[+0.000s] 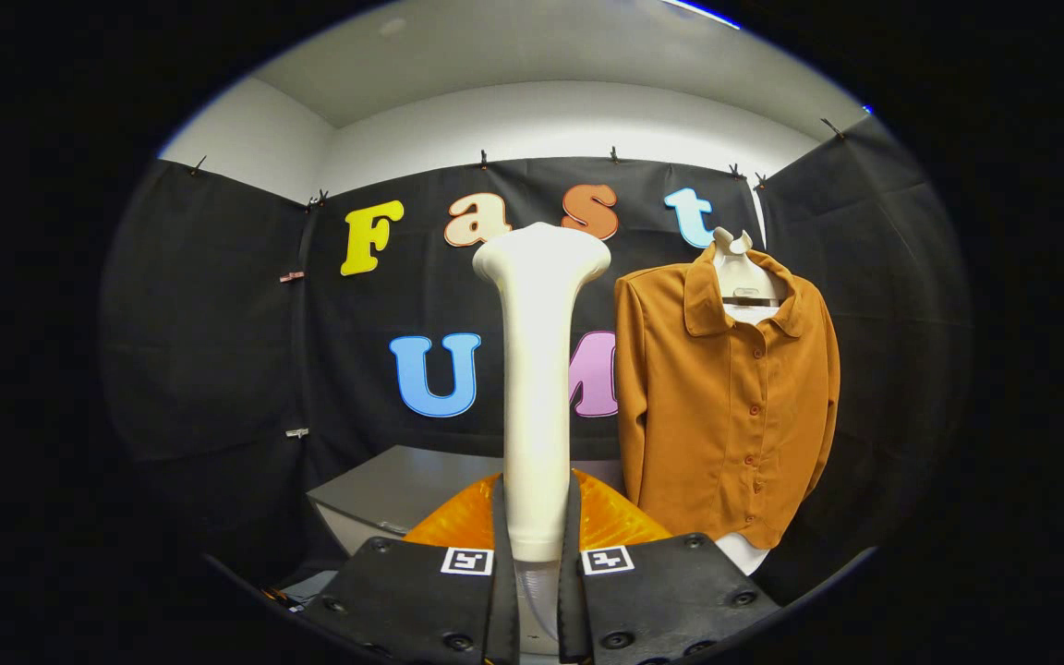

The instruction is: Iron the clothes twice with a garment steamer, once on the left side and once on the right side.

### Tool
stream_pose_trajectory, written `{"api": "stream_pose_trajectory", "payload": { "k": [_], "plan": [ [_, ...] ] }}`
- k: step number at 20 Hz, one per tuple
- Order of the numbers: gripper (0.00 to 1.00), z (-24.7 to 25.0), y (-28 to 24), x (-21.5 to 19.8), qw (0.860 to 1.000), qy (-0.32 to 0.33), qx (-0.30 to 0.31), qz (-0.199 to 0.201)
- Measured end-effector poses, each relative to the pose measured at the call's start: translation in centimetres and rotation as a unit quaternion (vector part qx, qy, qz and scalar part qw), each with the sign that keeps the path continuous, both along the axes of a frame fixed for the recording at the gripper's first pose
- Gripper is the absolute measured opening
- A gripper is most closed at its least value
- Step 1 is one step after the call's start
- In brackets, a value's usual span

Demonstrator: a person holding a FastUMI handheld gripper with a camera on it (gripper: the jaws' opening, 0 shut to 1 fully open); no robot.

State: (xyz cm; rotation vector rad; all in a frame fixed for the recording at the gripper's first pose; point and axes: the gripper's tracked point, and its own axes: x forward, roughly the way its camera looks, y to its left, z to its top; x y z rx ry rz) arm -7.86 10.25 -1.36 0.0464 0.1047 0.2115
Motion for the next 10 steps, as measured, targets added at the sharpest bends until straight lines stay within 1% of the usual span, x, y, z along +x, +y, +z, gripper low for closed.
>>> {"api": "stream_pose_trajectory", "payload": {
  "k": [10],
  "plan": [
    [0.2,0.13,0.29,-0.13,1.0,-0.003,-0.006,-0.003]
  ]
}}
